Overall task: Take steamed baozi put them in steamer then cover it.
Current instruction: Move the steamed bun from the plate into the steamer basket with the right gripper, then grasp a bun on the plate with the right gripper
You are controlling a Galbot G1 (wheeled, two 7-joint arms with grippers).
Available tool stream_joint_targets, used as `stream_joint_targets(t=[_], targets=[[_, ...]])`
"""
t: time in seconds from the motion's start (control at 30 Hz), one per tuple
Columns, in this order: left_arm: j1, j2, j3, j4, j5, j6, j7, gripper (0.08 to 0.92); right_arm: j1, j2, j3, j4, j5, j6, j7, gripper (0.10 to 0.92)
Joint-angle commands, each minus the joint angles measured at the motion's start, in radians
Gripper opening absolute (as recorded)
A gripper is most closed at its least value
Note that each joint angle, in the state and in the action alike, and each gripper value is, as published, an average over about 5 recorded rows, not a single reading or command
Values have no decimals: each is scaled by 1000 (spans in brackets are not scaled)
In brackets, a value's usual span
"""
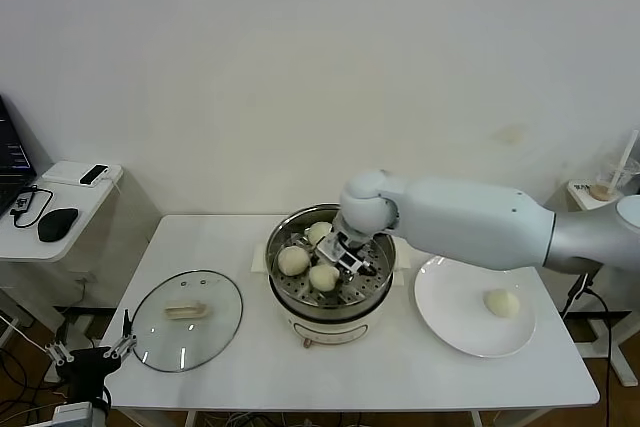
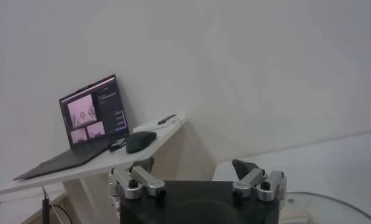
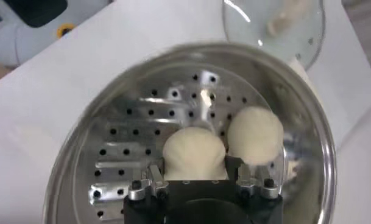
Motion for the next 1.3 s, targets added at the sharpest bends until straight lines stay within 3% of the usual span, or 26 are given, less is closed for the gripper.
stream_joint_targets(t=[0.03, 0.43, 0.73, 0.97, 1.3], targets=[[0, 2, -1, 1, -1, 0, 0, 823, 4, 17, -24, 27, -24, 53, -3, 615], [2, 1, -2, 2, -3, -2, -1, 823, 14, -8, -24, 60, -6, 50, -14, 631], [-4, 3, 1, 8, -3, -2, -1, 823, 26, -51, 5, 44, 17, 33, -6, 816], [-15, 11, 11, 19, -2, -2, -1, 823, 55, -142, 73, 22, 68, -30, -29, 823], [-35, 43, 23, 21, -10, 5, 3, 823, 49, -380, 200, 27, 106, -235, -110, 823]])
